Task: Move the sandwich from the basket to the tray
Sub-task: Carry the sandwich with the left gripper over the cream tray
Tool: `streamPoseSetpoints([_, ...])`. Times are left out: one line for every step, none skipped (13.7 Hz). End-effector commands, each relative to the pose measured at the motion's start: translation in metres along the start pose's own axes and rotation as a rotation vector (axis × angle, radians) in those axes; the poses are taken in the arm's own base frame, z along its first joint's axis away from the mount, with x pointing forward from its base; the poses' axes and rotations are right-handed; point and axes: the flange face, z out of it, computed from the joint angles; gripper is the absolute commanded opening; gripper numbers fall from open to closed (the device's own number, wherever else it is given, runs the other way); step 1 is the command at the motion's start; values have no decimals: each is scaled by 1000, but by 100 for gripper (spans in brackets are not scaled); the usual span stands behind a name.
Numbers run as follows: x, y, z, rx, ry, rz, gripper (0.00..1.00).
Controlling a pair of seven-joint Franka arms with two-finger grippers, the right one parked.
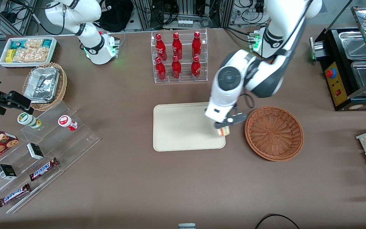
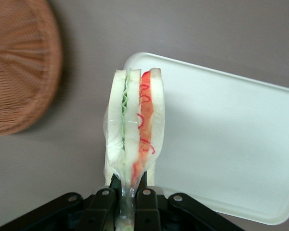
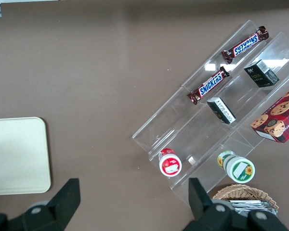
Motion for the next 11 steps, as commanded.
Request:
streamPoseSetpoints([-11, 48, 41, -12, 14, 77, 14])
streamPoseSetpoints([-14, 63, 54, -37, 15, 88, 14])
streamPoseSetpoints([-15, 70, 66, -48, 16, 95, 14])
streamPoseSetpoints([-23, 80, 79, -54, 19, 114, 14])
streamPoseSetpoints([-28, 87, 87, -73, 29, 124, 14])
streamPoseSetpoints([-33, 94, 97, -86, 34, 137, 14])
streamPoseSetpoints([-40, 100, 104, -91, 35, 147, 14])
streamPoseSetpoints([-42, 102, 112, -92, 36, 154, 14])
streamPoseSetpoints([-42, 103, 116, -90, 36, 157, 15])
streamPoseSetpoints([-45, 104, 119, -87, 34, 162, 15])
streamPoseSetpoints([-45, 104, 120, -85, 32, 165, 19])
